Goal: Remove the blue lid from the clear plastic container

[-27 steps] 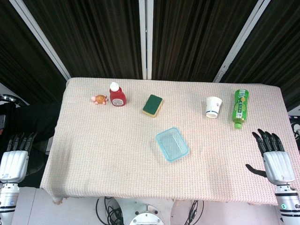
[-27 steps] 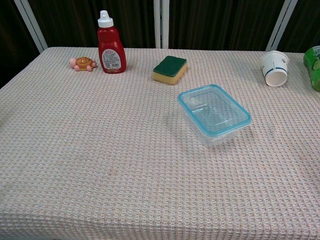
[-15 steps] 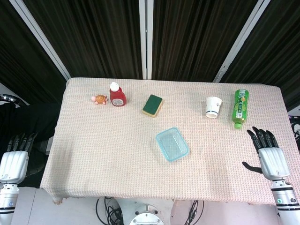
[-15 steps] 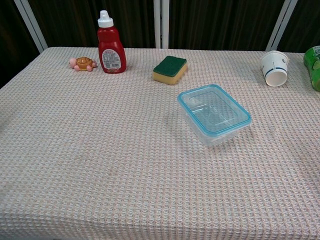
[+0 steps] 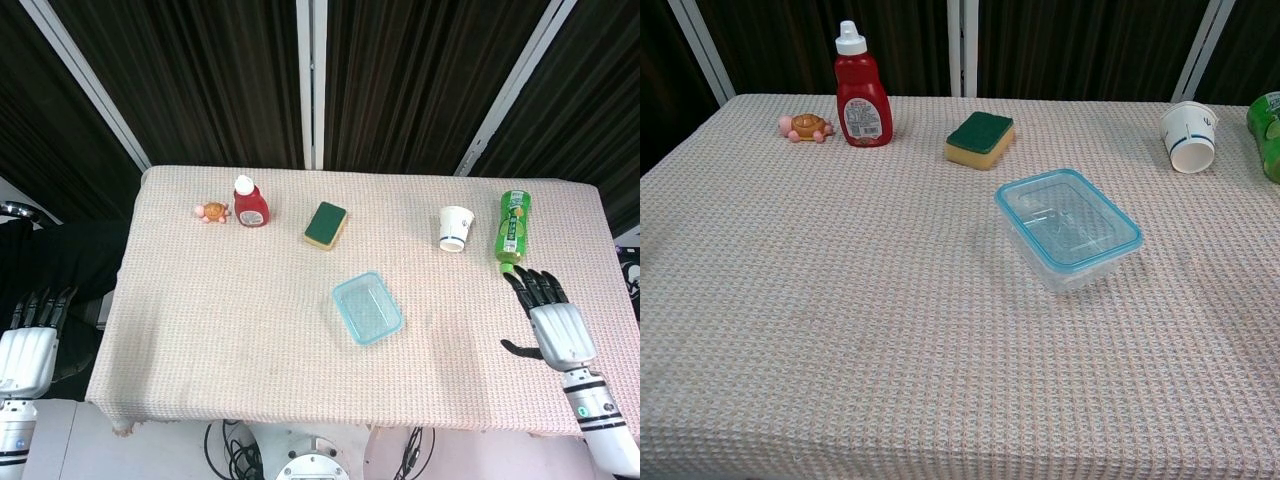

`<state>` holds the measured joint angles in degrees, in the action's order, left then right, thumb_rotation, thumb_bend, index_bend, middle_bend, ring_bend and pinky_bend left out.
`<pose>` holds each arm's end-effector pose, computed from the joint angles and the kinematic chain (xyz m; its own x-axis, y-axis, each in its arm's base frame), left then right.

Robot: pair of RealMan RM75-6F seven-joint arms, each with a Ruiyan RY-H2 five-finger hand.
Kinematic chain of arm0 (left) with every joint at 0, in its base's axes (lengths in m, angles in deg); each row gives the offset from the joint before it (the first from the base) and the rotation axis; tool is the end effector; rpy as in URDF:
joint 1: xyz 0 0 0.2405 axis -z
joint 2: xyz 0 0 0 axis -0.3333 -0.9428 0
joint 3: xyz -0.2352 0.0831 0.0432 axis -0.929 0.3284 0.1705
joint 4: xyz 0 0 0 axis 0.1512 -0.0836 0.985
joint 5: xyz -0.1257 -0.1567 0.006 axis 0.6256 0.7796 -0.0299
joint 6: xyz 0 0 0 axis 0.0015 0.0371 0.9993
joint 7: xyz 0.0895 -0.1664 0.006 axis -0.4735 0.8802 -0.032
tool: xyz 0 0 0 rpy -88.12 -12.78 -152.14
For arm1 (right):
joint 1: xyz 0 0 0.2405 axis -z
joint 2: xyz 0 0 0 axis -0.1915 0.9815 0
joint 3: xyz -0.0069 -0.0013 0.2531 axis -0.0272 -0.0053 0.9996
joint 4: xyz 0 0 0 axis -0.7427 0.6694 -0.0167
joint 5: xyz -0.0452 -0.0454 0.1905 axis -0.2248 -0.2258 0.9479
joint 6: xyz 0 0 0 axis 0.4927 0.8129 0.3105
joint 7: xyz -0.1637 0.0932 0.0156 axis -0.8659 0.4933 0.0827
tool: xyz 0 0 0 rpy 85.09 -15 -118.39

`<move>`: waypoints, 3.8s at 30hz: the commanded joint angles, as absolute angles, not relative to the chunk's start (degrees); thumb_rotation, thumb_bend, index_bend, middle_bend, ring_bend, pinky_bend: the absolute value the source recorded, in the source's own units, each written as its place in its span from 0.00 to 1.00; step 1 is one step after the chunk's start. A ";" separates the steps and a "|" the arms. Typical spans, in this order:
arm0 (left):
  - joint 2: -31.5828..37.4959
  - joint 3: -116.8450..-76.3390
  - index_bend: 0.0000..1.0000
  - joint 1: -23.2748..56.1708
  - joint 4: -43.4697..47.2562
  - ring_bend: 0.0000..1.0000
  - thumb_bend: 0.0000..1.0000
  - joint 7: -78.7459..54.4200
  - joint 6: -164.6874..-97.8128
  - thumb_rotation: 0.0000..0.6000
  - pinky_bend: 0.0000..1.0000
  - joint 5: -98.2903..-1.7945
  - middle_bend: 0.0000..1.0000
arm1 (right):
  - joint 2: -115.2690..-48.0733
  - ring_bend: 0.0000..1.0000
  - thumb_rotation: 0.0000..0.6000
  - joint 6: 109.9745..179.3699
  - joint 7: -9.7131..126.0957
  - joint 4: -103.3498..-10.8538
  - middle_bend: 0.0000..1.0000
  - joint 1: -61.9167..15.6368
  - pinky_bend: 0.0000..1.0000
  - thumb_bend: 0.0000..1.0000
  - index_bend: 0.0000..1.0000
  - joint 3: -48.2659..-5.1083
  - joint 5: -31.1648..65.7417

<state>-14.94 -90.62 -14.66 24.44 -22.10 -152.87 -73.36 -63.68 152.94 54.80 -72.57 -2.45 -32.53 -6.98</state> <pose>-0.2983 0.2217 0.1574 0.4953 0.0073 0.8687 0.8686 0.0134 -0.4954 -0.2853 -0.2732 0.1290 0.4685 -0.1261 0.8744 -0.8790 -0.1655 0.4471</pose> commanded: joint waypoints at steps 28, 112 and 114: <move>-13.91 -90.63 0.06 -14.52 21.45 0.00 0.00 -19.06 -151.81 1.00 0.00 -72.79 0.08 | -96.92 0.00 1.00 143.97 63.05 -42.69 0.00 -29.98 0.00 0.04 0.00 -33.25 -19.99; 13.42 -101.52 0.04 29.01 24.71 0.00 0.00 -32.79 -108.07 1.00 0.00 -75.97 0.04 | -65.43 0.00 1.00 159.24 63.56 -71.34 0.00 -11.83 0.00 0.16 0.00 -36.73 -6.38; 15.73 -101.49 0.04 30.07 23.07 0.00 0.00 -34.26 -107.13 1.00 0.00 -73.06 0.04 | -65.49 0.00 1.00 159.58 64.31 -70.83 0.00 -11.22 0.00 0.16 0.00 -36.60 -6.47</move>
